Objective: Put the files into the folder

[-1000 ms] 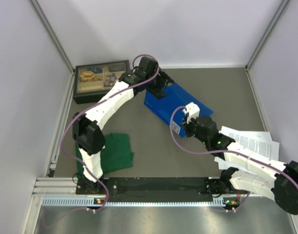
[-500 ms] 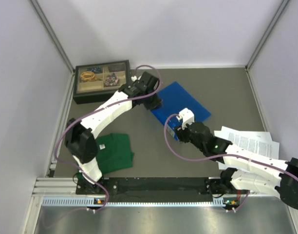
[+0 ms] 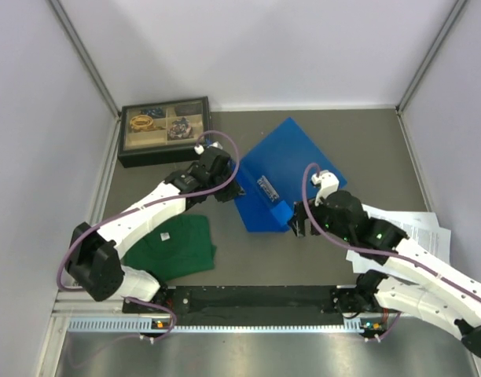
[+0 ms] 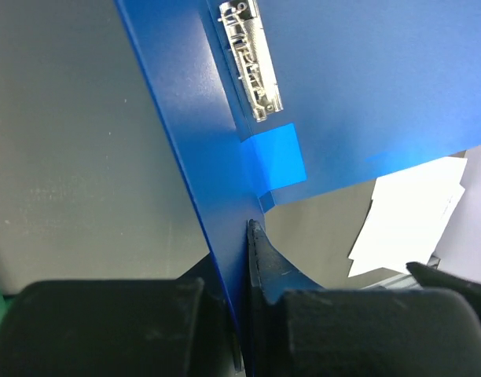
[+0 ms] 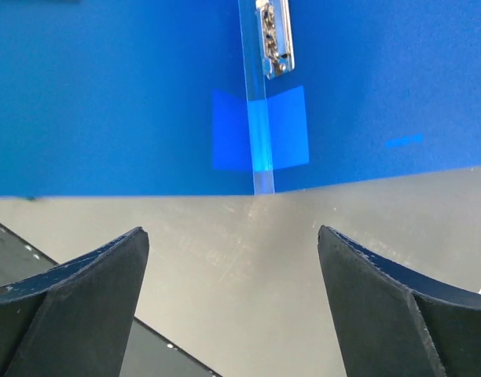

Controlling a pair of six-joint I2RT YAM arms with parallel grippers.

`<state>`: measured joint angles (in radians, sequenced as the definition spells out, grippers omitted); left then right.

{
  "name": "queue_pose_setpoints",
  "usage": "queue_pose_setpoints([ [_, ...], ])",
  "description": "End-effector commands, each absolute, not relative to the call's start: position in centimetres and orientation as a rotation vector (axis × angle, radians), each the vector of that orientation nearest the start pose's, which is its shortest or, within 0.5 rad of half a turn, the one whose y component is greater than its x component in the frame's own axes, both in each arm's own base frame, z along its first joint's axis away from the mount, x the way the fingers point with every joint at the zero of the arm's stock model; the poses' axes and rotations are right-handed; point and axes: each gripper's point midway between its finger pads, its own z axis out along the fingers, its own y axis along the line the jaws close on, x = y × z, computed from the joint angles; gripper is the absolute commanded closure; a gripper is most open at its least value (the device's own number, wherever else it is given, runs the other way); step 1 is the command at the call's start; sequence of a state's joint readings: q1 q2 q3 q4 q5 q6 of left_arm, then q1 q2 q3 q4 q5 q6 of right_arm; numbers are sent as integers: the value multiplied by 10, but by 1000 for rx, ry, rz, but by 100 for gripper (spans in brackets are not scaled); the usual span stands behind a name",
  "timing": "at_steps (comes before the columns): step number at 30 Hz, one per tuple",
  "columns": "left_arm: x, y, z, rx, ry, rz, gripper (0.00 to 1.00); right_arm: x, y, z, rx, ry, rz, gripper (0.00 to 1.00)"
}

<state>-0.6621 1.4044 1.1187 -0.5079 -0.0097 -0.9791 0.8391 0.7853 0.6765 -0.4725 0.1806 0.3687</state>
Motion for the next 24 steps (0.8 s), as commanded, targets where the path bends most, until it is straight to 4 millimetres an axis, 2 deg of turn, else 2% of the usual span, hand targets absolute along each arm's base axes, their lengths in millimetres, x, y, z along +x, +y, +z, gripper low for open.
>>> queue_pose_setpoints([
  [1, 286, -267, 174, -348, 2403, -799, 98, 212, 192, 179, -295, 2181, 625, 12],
  [2, 282, -272, 174, -333, 2415, -838, 99, 215, 199, 185, -307, 2187, 682, 13],
  [3, 281, -272, 174, -331, 2415, -846, 100, 224, 201, 173, -291, 2242, 677, 13],
  [4, 279, -271, 170, -334, 2422, -840, 100, 238, 195, 172, -236, 2253, 668, 14],
  [5, 279, -270, 170, -341, 2420, -836, 100, 248, 199, 180, -226, 2239, 700, 15],
  [6, 278, -268, 170, -339, 2416, -836, 100, 260, 198, 165, -188, 2292, 681, 16],
  [9, 273, -265, 163, -318, 2438, -819, 100, 293, 187, 161, -63, 2320, 678, 19],
  [10, 271, -265, 162, -293, 2446, -813, 100, 306, 177, 144, 7, 2372, 647, 20],
  [12, 265, -262, 149, -261, 2500, -777, 100, 323, 172, 139, 73, 2378, 637, 20],
  [14, 261, -255, 135, -234, 2545, -712, 100, 335, 163, 119, 124, 2422, 581, 20],
  [17, 254, -244, 113, -212, 2599, -621, 100, 346, 158, 97, 124, 2462, 526, 20],
  [18, 248, -237, 98, -226, 2633, -583, 100, 345, 154, 90, 123, 2486, 496, 19],
  [20, 242, -233, 86, -270, 2657, -567, 100, 345, 143, 72, 153, 2524, 429, 18],
  [22, 231, -225, 69, -325, 2694, -541, 94, 344, 129, 57, 197, 2547, 400, 17],
  [24, 227, -223, 65, -366, 2678, -568, 84, 347, 119, 45, 230, 2568, 384, 17],
])
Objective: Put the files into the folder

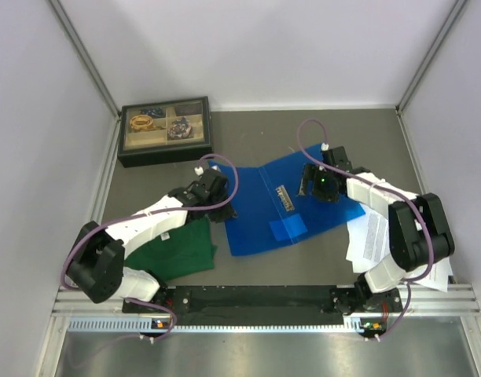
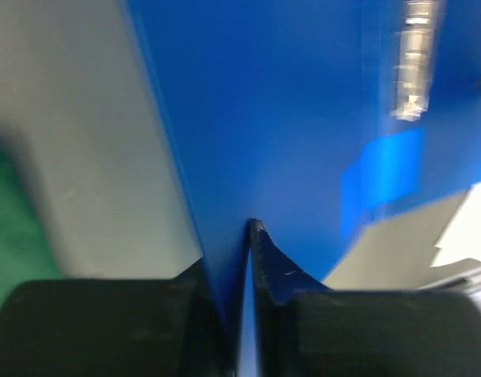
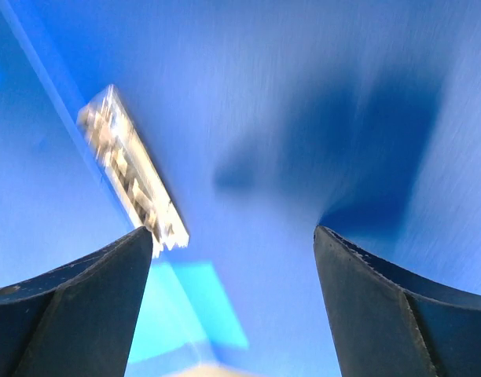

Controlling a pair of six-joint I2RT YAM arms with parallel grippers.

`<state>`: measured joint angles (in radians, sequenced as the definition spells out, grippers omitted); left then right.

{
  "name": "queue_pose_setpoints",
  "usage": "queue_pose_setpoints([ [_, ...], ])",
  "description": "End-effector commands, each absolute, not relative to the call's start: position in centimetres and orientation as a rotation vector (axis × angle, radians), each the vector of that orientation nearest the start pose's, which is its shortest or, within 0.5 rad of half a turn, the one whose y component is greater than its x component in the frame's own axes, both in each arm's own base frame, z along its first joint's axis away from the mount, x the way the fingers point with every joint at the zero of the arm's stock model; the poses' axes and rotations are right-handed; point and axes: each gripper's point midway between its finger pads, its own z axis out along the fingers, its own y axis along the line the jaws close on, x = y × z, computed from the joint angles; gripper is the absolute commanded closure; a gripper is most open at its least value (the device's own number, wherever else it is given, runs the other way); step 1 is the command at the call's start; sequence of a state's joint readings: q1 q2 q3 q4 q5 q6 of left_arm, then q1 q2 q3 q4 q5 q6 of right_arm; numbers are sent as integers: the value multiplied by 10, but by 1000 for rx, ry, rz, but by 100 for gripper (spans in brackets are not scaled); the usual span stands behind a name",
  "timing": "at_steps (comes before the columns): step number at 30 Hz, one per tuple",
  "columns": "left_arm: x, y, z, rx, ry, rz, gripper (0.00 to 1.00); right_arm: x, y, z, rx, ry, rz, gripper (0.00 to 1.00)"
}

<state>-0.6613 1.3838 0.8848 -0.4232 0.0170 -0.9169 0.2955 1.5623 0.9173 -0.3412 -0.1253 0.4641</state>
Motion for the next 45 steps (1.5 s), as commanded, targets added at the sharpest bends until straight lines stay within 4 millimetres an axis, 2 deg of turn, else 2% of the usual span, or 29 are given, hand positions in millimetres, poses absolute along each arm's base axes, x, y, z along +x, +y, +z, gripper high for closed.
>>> queue_pose_setpoints([
  [1, 217, -216, 51, -396, 2700, -552, 75, 349, 117, 43, 225, 2575, 377, 16],
  [3, 213, -213, 52, -411, 2678, -580, 62, 350, 114, 34, 195, 2603, 344, 16],
  [4, 206, -210, 44, -413, 2694, -578, 52, 354, 114, 34, 187, 2600, 341, 16],
  [9, 192, -219, 50, -303, 2734, -691, 33, 369, 125, 30, 107, 2599, 384, 16],
  [11, 197, -226, 63, -226, 2722, -736, 27, 381, 129, 28, 100, 2604, 378, 16],
  [14, 194, -229, 78, -91, 2748, -756, 21, 395, 139, 29, 63, 2598, 377, 16],
  [15, 197, -237, 92, -39, 2733, -797, 20, 398, 141, 30, 45, 2598, 375, 16],
  [17, 193, -242, 102, 112, 2712, -856, 18, 411, 149, 33, 7, 2581, 367, 16],
  [19, 190, -246, 107, 186, 2697, -896, 15, 433, 157, 44, -81, 2511, 376, 16],
  [21, 182, -244, 106, 200, 2739, -902, 15, 442, 160, 42, -101, 2519, 370, 16],
  [23, 175, -236, 109, 208, 2773, -871, 15, 451, 164, 54, -81, 2501, 383, 17],
  [24, 173, -232, 116, 207, 2751, -862, 14, 450, 173, 68, -83, 2469, 413, 17],
  [26, 173, -224, 122, 190, 2726, -830, 13, 442, 186, 79, -110, 2454, 456, 16],
  [27, 170, -220, 131, 183, 2707, -839, 13, 437, 192, 88, -127, 2448, 471, 16],
  [28, 169, -219, 138, 172, 2690, -850, 13, 430, 206, 96, -167, 2445, 492, 16],
  [29, 167, -220, 148, 182, 2666, -888, 13, 419, 211, 97, -182, 2473, 497, 16],
  [30, 164, -223, 165, 205, 2608, -942, 13, 412, 216, 107, -218, 2461, 497, 16],
  [31, 163, -225, 176, 232, 2568, -974, 13, 399, 231, 108, -288, 2464, 499, 16],
  [32, 161, -228, 201, 272, 2489, -1037, 14, 390, 227, 104, -315, 2486, 434, 15],
  [35, 169, -237, 249, 316, 2319, -1112, 15, 368, 227, 99, -430, 2481, 327, 10],
  [36, 174, -242, 280, 328, 2236, -1145, 16, 365, 227, 99, -439, 2469, 325, 7],
  [39, 201, -259, 329, 283, 2105, -1193, 21, 349, 229, 91, -460, 2481, 393, 4],
  [41, 229, -271, 342, 216, 2047, -1194, 27, 337, 232, 86, -454, 2499, 456, 3],
  [42, 240, -275, 346, 142, 2038, -1204, 35, 334, 236, 86, -449, 2494, 481, 1],
  [43, 254, -278, 347, 90, 2019, -1191, 40, 326, 236, 81, -445, 2510, 500, 1],
  [45, 278, -292, 338, 25, 2006, -1206, 42, 320, 236, 85, -373, 2513, 531, 1],
])
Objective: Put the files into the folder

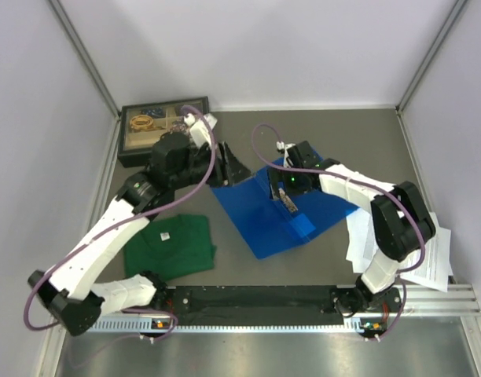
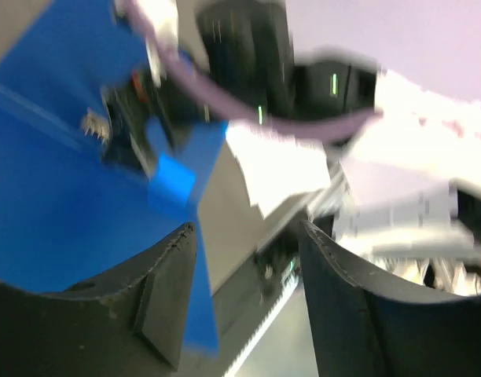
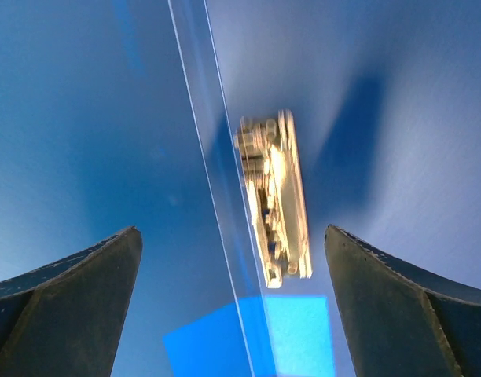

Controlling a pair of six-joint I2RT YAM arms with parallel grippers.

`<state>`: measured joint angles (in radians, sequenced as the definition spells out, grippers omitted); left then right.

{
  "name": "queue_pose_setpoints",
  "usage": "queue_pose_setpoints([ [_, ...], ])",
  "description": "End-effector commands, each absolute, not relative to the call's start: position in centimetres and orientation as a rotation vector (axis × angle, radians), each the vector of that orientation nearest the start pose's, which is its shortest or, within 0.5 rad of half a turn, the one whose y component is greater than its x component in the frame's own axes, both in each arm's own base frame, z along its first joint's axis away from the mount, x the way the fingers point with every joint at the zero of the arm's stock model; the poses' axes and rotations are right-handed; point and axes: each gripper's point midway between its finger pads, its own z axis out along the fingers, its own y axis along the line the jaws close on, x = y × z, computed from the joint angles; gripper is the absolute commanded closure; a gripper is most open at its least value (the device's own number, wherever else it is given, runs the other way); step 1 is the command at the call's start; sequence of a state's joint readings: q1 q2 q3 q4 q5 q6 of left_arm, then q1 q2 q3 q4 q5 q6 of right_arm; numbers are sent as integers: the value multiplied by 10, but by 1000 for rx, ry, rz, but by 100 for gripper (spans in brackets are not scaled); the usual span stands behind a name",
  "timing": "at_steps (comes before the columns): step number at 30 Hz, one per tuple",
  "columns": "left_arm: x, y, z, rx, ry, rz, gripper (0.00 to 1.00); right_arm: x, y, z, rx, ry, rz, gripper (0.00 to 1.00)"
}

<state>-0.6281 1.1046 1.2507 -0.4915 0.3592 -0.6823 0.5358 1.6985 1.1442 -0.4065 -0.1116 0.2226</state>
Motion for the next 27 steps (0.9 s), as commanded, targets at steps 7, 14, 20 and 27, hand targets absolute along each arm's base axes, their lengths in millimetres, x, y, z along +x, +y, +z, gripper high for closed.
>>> queue_pose_setpoints([
  [7, 310, -323, 225, -85, 2207, -1226, 42, 305, 201, 105, -215, 2482, 492, 1],
  [14, 300, -316, 136, -125, 2356, -1160, 31, 314, 156, 96, -71, 2506, 578, 1],
  [20, 284, -301, 83, -190, 2450, -1094, 14, 320, 152, 82, 8, 2513, 626, 1],
  [27, 266, -284, 38, -275, 2498, -1045, 7, 334, 156, 38, 60, 2592, 630, 1],
])
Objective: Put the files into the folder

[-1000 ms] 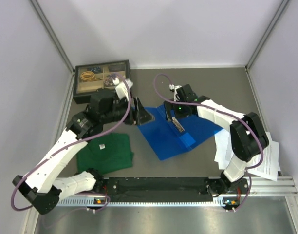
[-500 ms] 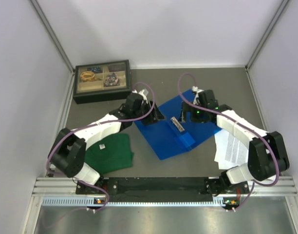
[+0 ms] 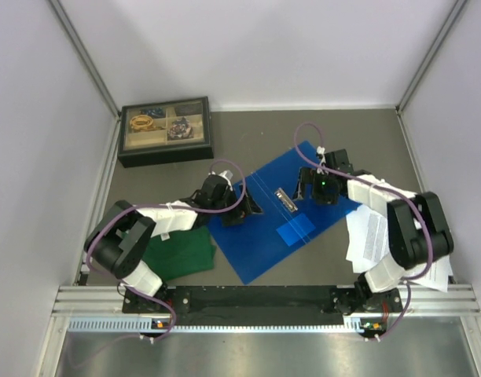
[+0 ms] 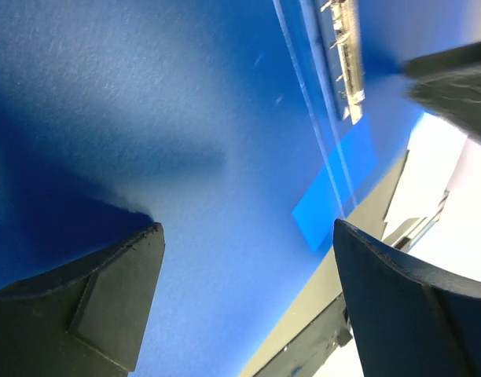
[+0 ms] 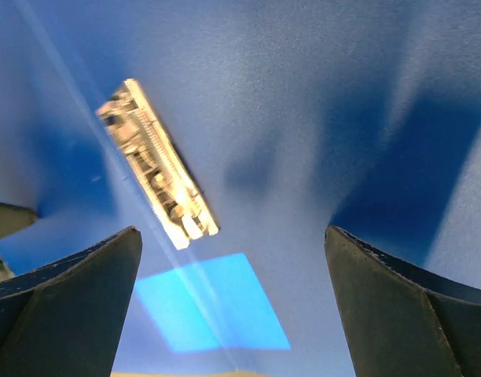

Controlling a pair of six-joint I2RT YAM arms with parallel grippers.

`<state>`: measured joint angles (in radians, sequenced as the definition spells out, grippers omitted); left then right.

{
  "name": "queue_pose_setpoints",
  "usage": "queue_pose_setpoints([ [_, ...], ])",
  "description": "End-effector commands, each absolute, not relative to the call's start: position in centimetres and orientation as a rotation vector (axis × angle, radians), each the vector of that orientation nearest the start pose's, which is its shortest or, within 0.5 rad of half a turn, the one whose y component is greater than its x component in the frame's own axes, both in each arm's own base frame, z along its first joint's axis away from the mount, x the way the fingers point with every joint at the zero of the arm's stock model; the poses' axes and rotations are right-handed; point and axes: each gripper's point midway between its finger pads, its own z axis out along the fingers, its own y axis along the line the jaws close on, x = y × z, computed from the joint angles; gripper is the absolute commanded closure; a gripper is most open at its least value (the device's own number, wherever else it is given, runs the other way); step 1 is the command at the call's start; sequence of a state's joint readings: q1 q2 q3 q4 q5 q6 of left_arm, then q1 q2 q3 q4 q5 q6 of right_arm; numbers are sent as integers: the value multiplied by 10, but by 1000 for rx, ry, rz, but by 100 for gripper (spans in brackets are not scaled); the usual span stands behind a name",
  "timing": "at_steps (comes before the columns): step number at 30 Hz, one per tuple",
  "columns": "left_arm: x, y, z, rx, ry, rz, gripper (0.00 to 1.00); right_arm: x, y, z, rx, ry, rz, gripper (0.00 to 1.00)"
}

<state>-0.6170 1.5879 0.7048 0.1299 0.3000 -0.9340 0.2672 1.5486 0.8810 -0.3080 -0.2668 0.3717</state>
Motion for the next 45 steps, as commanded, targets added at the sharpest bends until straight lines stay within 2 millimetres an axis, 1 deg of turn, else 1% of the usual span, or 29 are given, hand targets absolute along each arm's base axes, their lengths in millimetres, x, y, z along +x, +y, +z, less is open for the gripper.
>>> queue_pose_setpoints([
  [1, 266, -285, 34, -279, 2502, -1052, 8, 339, 156, 35, 47, 2591, 630, 1],
  [3, 267, -288, 33, -286, 2490, -1094, 9, 349, 157, 22, 44, 2619, 606, 1],
  [5, 267, -289, 27, -306, 2498, -1109, 11, 362, 159, 16, 24, 2618, 594, 1],
  [7, 267, -288, 25, -321, 2491, -1115, 11, 367, 159, 12, 28, 2634, 589, 1],
  [8, 265, -287, 23, -333, 2493, -1114, 11, 374, 161, 15, 31, 2624, 594, 1],
  [9, 266, -286, 23, -333, 2484, -1117, 11, 375, 163, 11, 35, 2637, 602, 1],
  [13, 269, -288, 26, -286, 2491, -1102, 11, 384, 172, 22, 41, 2629, 660, 2],
  [14, 274, -295, 35, -251, 2479, -1124, 11, 385, 175, 26, 40, 2625, 675, 3],
  [16, 278, -299, 37, -239, 2494, -1121, 11, 385, 177, 35, 59, 2622, 700, 5],
  [17, 285, -306, 47, -230, 2475, -1140, 11, 385, 177, 40, 69, 2620, 706, 6],
  [18, 287, -308, 47, -234, 2483, -1140, 13, 380, 180, 43, 76, 2629, 731, 7],
  [19, 289, -309, 47, -244, 2496, -1130, 13, 379, 182, 54, 89, 2612, 758, 9],
  [20, 296, -314, 55, -243, 2480, -1137, 14, 373, 184, 56, 91, 2614, 785, 9],
  [21, 298, -315, 53, -254, 2489, -1121, 16, 369, 186, 63, 89, 2603, 820, 9],
  [23, 305, -321, 58, -278, 2491, -1123, 20, 357, 185, 73, 99, 2588, 834, 9],
  [24, 304, -324, 53, -283, 2509, -1119, 21, 352, 184, 74, 101, 2585, 848, 9],
  [26, 306, -332, 54, -286, 2518, -1117, 23, 336, 181, 75, 112, 2592, 868, 10],
  [28, 307, -336, 48, -293, 2535, -1107, 25, 328, 178, 73, 123, 2587, 867, 12],
  [29, 308, -339, 48, -301, 2535, -1114, 26, 316, 175, 65, 140, 2606, 869, 13],
  [30, 306, -342, 44, -297, 2541, -1121, 27, 312, 177, 69, 135, 2588, 894, 15],
  [32, 304, -348, 41, -302, 2547, -1144, 30, 302, 178, 61, 160, 2582, 935, 18],
  [33, 305, -350, 37, -308, 2548, -1152, 31, 299, 181, 62, 157, 2574, 959, 20],
  [35, 304, -351, 29, -337, 2560, -1162, 31, 295, 185, 58, 183, 2555, 1014, 21],
  [37, 308, -356, 31, -350, 2542, -1196, 31, 292, 189, 50, 217, 2561, 1062, 21],
  [38, 308, -358, 28, -355, 2548, -1205, 31, 295, 193, 51, 210, 2543, 1095, 22],
  [39, 310, -360, 29, -351, 2538, -1219, 31, 294, 194, 43, 241, 2573, 1105, 22],
  [41, 312, -364, 27, -350, 2534, -1237, 28, 306, 201, 48, 216, 2527, 1147, 23],
  [43, 317, -369, 31, -360, 2505, -1277, 25, 316, 204, 48, 217, 2528, 1150, 23],
  [45, 318, -372, 27, -367, 2506, -1299, 24, 324, 204, 48, 243, 2532, 1132, 23],
])
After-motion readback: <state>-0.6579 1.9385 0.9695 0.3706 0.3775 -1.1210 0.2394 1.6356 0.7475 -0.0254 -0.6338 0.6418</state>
